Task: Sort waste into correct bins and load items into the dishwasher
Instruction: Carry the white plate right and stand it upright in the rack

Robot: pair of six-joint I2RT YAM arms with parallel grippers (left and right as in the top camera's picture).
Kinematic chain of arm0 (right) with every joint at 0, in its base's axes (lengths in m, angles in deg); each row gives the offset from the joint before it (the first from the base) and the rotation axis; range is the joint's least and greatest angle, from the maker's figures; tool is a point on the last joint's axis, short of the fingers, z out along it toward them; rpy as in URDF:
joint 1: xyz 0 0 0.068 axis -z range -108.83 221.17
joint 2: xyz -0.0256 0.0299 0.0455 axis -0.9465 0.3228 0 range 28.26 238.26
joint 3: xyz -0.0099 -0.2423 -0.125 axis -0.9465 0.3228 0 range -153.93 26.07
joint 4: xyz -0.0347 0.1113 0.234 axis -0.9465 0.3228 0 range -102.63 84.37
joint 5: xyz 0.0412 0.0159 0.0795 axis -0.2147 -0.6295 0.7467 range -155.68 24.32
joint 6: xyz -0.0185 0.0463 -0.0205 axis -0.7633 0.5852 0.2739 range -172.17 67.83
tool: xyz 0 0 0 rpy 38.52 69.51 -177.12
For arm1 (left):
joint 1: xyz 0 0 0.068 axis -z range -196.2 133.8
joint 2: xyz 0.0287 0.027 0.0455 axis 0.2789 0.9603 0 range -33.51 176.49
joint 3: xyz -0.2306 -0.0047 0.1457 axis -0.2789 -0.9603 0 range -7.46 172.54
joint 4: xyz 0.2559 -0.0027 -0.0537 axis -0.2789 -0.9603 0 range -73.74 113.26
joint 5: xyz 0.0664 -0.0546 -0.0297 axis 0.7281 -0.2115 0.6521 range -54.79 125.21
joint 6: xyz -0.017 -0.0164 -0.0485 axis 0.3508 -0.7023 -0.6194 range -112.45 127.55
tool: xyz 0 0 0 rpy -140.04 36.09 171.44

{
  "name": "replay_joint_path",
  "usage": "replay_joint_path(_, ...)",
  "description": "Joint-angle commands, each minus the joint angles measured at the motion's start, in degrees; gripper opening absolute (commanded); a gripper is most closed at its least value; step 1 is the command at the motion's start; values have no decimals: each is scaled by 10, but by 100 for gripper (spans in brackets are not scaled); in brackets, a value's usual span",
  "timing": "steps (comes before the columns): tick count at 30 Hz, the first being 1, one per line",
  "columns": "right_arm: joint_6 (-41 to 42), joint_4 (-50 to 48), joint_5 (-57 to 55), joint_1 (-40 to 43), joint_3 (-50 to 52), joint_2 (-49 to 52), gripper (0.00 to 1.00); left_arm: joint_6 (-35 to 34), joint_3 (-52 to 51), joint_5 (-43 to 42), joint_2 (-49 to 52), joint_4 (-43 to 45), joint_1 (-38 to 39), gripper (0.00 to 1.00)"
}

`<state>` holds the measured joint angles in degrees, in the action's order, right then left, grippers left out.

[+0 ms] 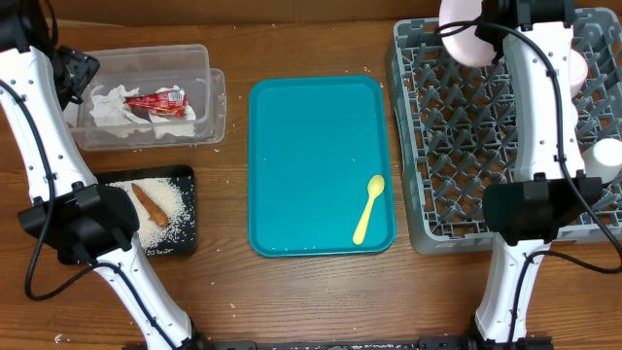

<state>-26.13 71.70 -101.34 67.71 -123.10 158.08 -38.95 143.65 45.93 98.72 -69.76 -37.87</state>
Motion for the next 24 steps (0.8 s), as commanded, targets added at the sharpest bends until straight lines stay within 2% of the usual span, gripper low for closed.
replay_joint_path(1,11,-27,-48,-1,18,-9,4,2,0,0,-2,1,5,100)
replay_joint_path(13,10,-82,-48,-2,119,-7,4,2,0,0,-2,1,5,100)
replay_joint_path(24,10,-78,-41,-15,139,-7,4,2,0,0,-2,1,5,100)
